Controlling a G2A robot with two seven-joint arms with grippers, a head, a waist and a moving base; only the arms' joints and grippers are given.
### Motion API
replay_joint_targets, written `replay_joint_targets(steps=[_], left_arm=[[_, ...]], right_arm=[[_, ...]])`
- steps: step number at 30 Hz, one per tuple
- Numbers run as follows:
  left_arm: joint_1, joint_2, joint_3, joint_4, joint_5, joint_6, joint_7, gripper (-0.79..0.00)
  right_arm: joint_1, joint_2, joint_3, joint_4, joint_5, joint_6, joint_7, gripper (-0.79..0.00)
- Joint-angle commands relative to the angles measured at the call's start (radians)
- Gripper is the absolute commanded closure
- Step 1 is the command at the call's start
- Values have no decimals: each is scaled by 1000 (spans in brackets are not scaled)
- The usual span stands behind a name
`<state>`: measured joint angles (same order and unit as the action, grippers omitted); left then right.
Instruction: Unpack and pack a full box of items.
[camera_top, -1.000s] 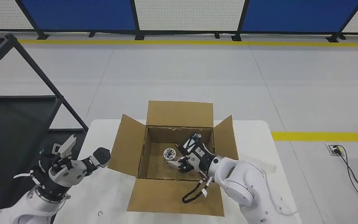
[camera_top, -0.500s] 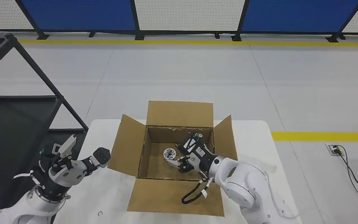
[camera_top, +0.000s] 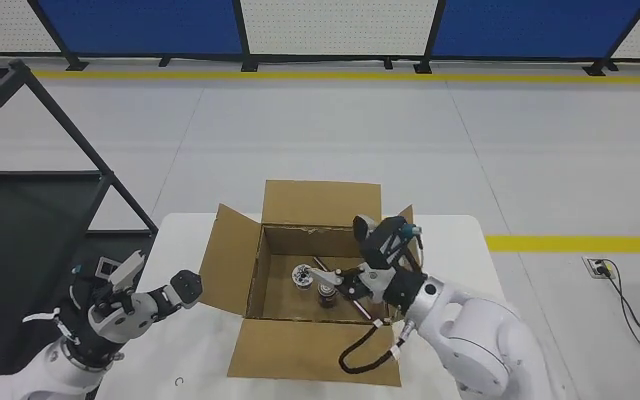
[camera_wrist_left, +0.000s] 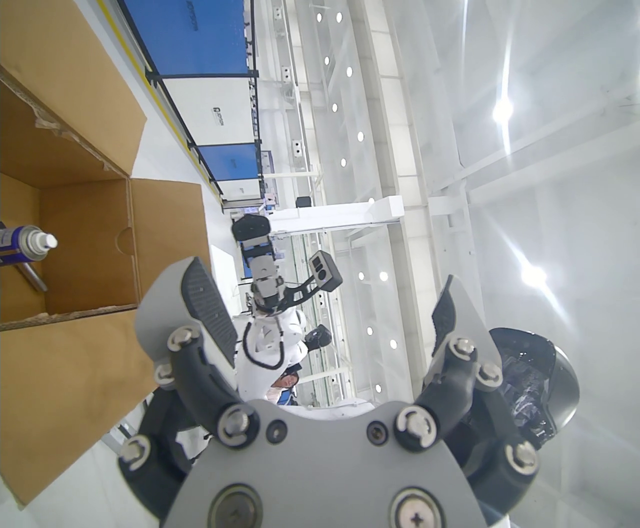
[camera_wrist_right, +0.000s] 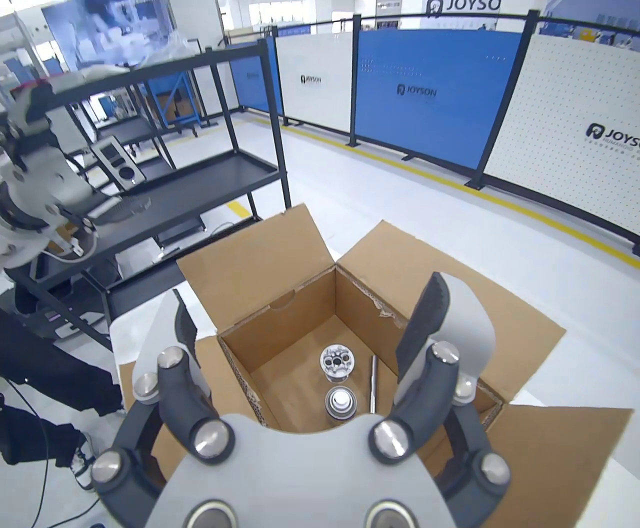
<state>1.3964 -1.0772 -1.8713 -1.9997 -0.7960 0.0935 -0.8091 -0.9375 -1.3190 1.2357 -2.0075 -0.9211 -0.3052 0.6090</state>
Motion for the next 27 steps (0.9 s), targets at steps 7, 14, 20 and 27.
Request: replay_joint_targets(steps=[7,14,20,27], left_arm=[[19,6,-73,25,-35,-28,-39,-785],[40,14,-167,75,-36,2,-43,-785],[71,25,-224,95,29,59,-64,-785],[71,25,-224,95,29,59,-64,-785]], right_arm=[[-119,25,242,-140,155,49,68,-785],[-226,45,427,-86,296,59,125,-785],[-254,56,503,-7,348,97,160,-785],[-254,56,503,-7,348,97,160,-785]])
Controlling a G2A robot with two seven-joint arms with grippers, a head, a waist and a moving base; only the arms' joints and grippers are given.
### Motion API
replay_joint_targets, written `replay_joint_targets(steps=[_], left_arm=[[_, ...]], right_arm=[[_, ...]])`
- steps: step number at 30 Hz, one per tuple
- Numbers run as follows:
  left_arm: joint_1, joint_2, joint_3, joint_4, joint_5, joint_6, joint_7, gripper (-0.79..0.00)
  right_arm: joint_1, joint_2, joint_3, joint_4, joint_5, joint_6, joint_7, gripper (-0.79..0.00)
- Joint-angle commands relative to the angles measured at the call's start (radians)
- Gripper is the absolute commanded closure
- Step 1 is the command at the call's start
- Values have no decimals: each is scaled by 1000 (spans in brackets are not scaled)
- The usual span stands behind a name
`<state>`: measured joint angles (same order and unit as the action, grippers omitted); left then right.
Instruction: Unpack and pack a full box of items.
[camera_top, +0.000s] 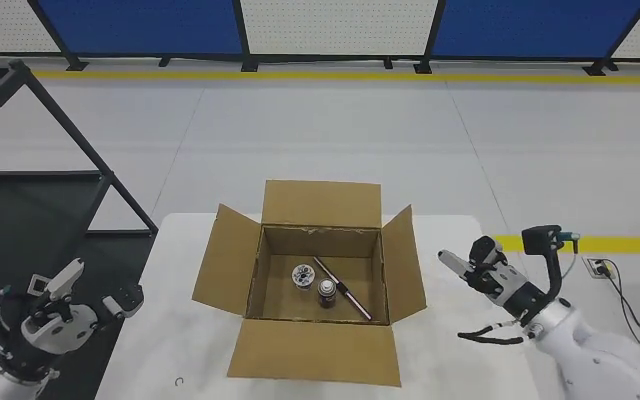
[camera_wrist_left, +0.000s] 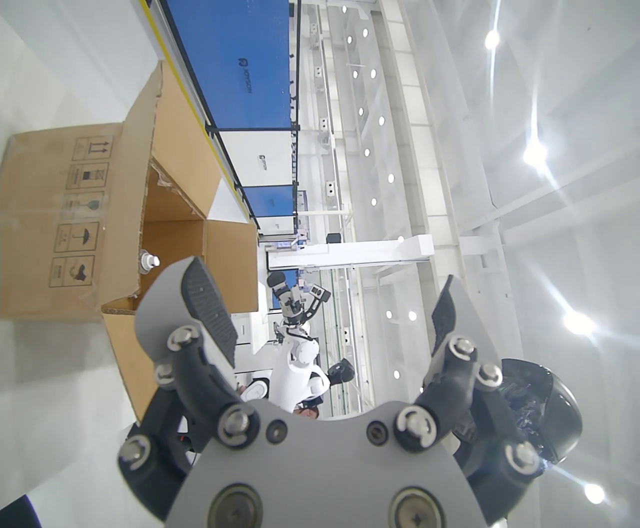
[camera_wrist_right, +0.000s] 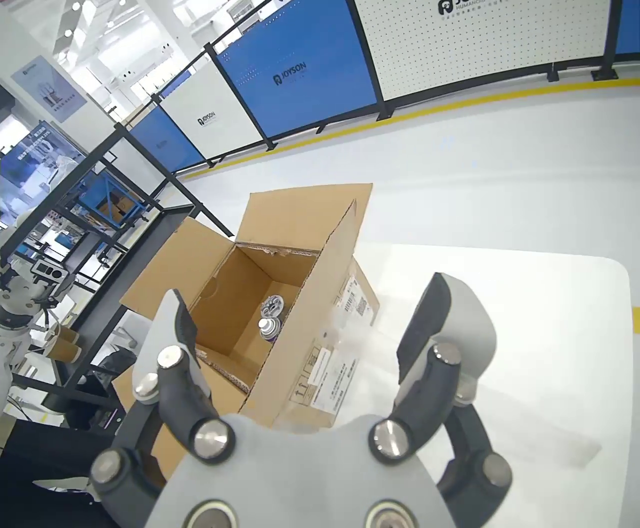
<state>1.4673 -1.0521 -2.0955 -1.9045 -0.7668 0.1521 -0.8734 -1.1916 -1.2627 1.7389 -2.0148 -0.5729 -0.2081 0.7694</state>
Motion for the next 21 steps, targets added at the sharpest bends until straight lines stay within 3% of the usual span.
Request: replay_joint_targets(steps=[1,8,15,21], left_arm=[[0,0,0,0,0,0,0,-785],[-9,2,32,32,21,15,13,-785],[-114,19,122,170,106,39,-45,-785],[-198,28,192,264,138,30,-80,-785]], right_arm=[[0,0,0,0,0,0,0,-785],[-13,2,-20,7,23,1,8,-785],[46,14,-54,89,127,52,153,-785],[79,23,-96,127,221,25,228,-785]])
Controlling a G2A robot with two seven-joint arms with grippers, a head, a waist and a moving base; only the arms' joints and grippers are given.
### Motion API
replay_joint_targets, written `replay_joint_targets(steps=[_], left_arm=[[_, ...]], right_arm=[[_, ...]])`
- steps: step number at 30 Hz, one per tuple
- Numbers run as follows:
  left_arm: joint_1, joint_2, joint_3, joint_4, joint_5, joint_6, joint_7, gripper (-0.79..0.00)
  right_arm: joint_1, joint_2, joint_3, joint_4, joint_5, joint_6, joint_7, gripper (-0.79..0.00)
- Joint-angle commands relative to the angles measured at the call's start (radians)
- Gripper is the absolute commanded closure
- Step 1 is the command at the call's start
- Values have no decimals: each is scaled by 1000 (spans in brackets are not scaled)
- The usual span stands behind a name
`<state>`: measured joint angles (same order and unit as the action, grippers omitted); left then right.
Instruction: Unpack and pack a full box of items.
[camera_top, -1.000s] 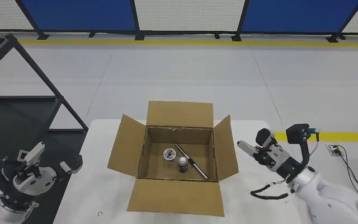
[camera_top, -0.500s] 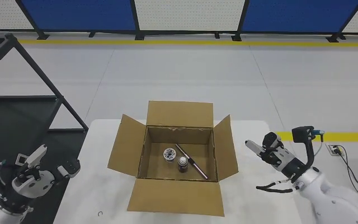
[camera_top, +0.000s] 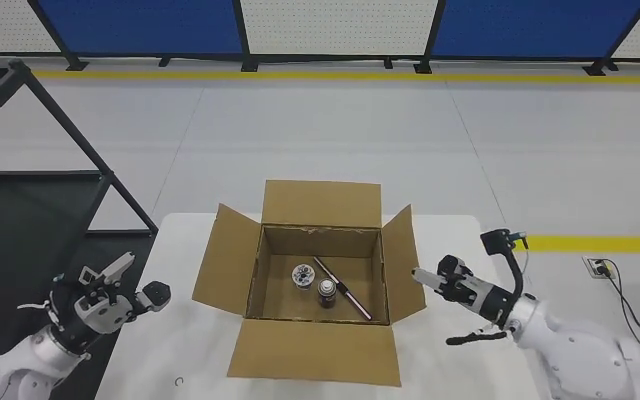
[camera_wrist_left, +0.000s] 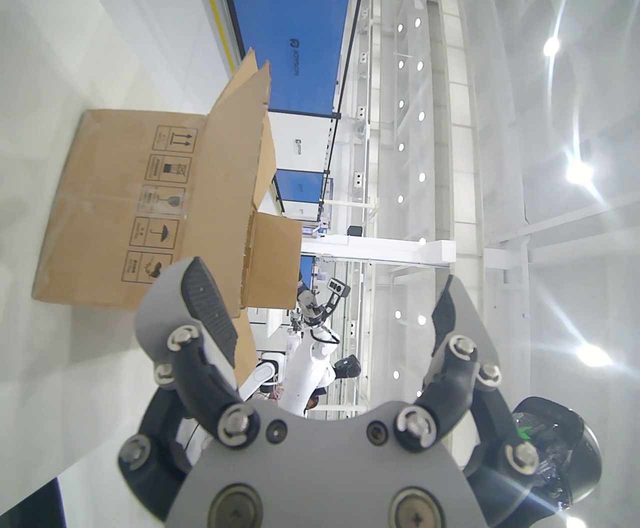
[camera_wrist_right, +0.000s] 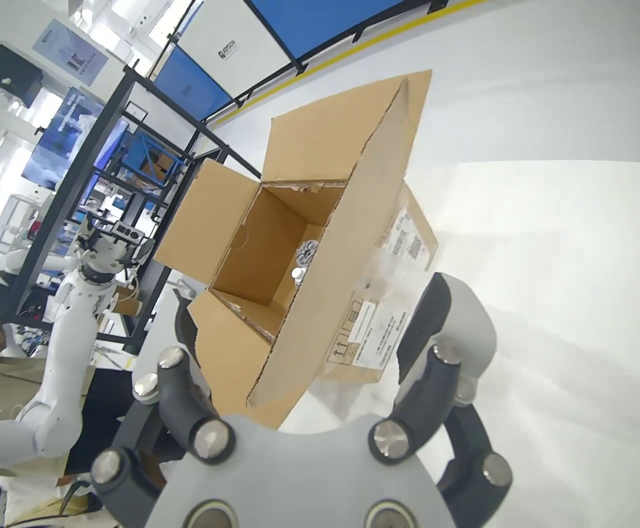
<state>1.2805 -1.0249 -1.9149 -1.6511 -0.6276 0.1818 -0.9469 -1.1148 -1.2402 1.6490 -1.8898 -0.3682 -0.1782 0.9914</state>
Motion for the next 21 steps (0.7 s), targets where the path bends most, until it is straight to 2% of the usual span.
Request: replay_joint_targets(steps=[1,9,14,21], left_arm=[[-25,1,24,27,-11,6,-15,-785],[-122,3,112,104,-21,8,-1,-785],[-153,4,152,113,-16,7,4,-785],[-181,5,193,113,-11,3,21,-785]], right_arm=[[7,2,-13,5,30,-10,13,-785],[50,8,-116,-10,63,-30,44,-785],[105,8,-192,-7,66,-17,41,-785],[202,1,-312,67,72,33,29,-785]])
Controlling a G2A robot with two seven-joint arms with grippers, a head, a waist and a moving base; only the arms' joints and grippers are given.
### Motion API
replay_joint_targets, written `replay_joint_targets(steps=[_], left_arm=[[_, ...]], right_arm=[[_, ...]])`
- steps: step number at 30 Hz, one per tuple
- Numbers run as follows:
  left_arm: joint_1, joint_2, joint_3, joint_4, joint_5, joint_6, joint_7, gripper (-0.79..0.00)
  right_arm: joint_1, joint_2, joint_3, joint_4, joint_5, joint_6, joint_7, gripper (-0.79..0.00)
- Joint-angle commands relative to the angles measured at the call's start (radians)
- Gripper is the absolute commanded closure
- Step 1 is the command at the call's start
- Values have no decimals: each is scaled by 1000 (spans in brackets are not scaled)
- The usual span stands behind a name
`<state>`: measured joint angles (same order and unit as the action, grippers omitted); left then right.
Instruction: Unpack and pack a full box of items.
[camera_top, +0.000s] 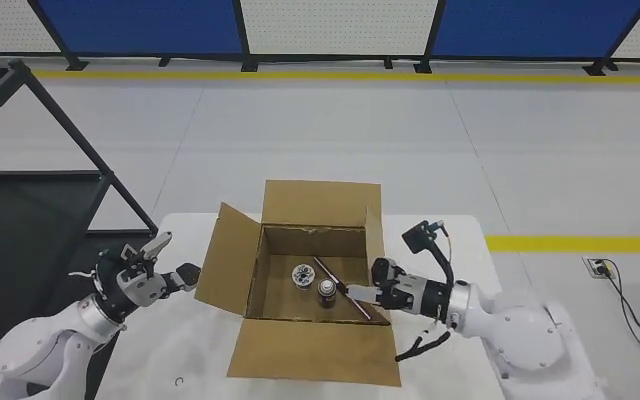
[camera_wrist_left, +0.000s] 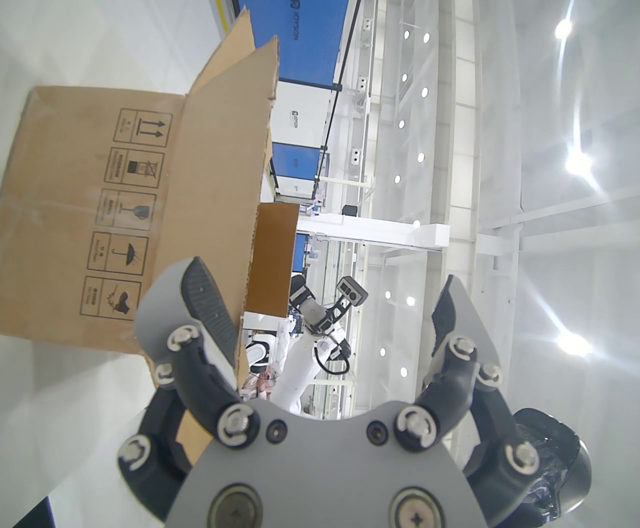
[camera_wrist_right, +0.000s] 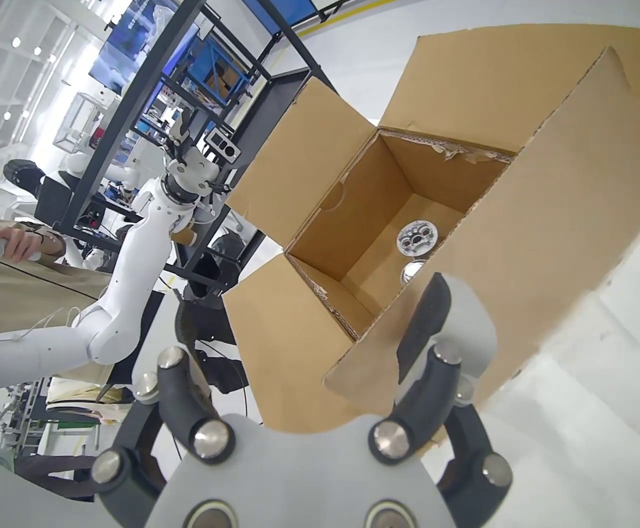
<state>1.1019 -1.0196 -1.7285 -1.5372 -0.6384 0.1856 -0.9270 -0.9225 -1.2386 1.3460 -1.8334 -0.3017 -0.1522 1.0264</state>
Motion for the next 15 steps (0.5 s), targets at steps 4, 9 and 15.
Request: replay_joint_targets(steps=[4,9,15], left_arm=[[-10,1,31,-13,3,-3,1,-785],[-33,1,67,-30,8,2,1,-785],[-69,1,108,-36,18,8,5,-785]], right_arm=[[10,4,28,4,56,-6,-46,-785],[-106,27,234,-64,223,-100,-67,-785],[-221,42,376,-82,261,-105,-134,-785]])
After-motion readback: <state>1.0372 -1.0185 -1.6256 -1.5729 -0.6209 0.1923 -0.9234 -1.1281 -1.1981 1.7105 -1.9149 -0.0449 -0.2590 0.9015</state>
